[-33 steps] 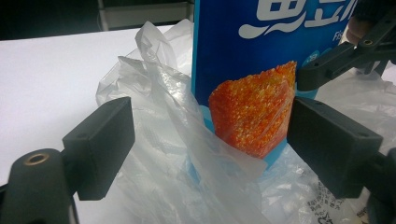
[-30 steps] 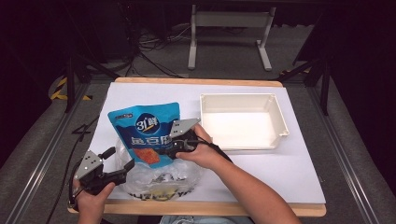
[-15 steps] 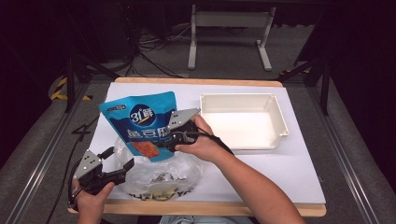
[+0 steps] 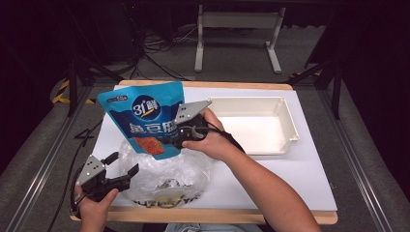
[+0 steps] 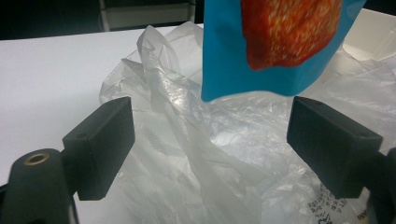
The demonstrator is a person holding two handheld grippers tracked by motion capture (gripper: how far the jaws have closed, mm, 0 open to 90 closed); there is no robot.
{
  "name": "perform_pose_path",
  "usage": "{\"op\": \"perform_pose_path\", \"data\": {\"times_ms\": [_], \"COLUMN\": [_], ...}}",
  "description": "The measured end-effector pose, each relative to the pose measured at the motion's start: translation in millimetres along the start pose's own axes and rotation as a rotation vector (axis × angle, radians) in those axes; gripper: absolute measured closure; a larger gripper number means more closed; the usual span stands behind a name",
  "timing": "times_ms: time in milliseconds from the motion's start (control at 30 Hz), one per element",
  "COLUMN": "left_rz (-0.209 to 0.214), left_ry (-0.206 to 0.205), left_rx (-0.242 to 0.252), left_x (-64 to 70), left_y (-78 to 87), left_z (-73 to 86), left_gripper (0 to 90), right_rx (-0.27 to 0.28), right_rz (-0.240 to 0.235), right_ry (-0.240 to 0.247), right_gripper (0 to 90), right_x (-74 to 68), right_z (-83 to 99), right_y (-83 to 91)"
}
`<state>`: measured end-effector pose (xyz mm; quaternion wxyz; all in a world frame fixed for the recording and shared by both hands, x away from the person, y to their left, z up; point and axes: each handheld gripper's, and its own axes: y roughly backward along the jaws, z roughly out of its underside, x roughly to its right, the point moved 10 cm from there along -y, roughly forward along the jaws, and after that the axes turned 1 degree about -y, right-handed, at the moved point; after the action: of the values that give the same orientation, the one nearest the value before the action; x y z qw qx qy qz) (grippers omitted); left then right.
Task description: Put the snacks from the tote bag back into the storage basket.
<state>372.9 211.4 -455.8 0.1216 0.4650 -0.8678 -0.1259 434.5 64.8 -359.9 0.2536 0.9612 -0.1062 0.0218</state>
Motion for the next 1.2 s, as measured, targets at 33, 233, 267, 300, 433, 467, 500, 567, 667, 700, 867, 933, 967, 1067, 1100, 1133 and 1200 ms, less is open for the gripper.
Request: {"op": "perform_pose_path", "data": {"times_ms": [33,233,267,300,433,467,500,567,667,700,867,933,967,1067,1100,1133,1200], "left_rz": [0.0,0.006,0.008,0.007,0.012,0.012,0.012,0.013,0.015,0.016,0.011,0.009,0.01,0.009,0.008,0.006,0.006], "left_ry": [-0.001,-0.007,-0.008,-0.006,-0.012,-0.012,-0.012,-0.015,-0.019,-0.02,-0.028,-0.027,-0.025,-0.024,-0.025,-0.027,-0.028], "left_rx": [0.0,0.002,-0.001,-0.001,0.003,0.003,0.003,0.003,0.003,0.003,-0.006,-0.006,-0.002,-0.002,-0.002,-0.007,-0.007], "left_x": [0.1,0.5,0.9,1.1,2.0,2.0,2.1,2.3,2.4,2.6,2.5,2.1,2.0,1.7,1.9,1.9,2.0], "left_y": [0.1,0.2,0.3,0.3,-0.1,-0.1,-0.1,-0.2,-0.6,-0.6,0.2,0.4,0.1,0.1,0.1,0.5,0.4], "left_z": [-0.1,-0.4,-0.2,-0.2,-0.7,-0.7,-0.7,-0.7,-0.7,-0.8,-0.3,-0.2,-0.4,-0.3,-0.4,-0.1,-0.1], "left_gripper": [16.2,16.8,17.0,17.3,17.8,17.8,17.8,17.8,17.8,17.7,16.1,15.7,15.6,15.6,15.5,15.5,15.6], "right_rx": [0.001,0.015,0.014,0.014,0.02,0.02,0.02,0.021,0.018,0.016,0.019,0.02,0.019,0.018,0.02,0.019,0.021], "right_rz": [0.0,0.005,0.009,0.011,0.016,0.016,0.017,0.022,0.027,0.028,0.037,0.046,0.048,0.065,0.071,0.075,0.083], "right_ry": [-0.001,-0.002,0.002,0.003,0.002,0.002,0.0,-0.002,0.004,0.005,0.009,0.008,0.008,0.006,0.004,0.003,0.002], "right_gripper": [50.2,50.2,50.2,50.2,50.2,50.2,50.2,50.2,50.2,50.2,50.2,50.2,50.2,50.2,50.2,50.2,50.1], "right_x": [0.3,2.6,3.3,3.7,5.1,5.1,5.2,6.1,7.4,7.6,9.7,11.8,12.7,16.3,17.5,18.9,20.5], "right_z": [-2.3,-15.0,-16.4,-17.2,-20.4,-20.4,-20.8,-21.3,-21.8,-21.8,-21.4,-20.3,-19.8,-17.8,-17.3,-16.1,-15.1], "right_y": [1.4,10.9,12.4,13.4,17.7,17.7,18.9,21.2,24.3,25.4,30.8,35.7,37.4,46.5,49.5,53.6,56.9]}}
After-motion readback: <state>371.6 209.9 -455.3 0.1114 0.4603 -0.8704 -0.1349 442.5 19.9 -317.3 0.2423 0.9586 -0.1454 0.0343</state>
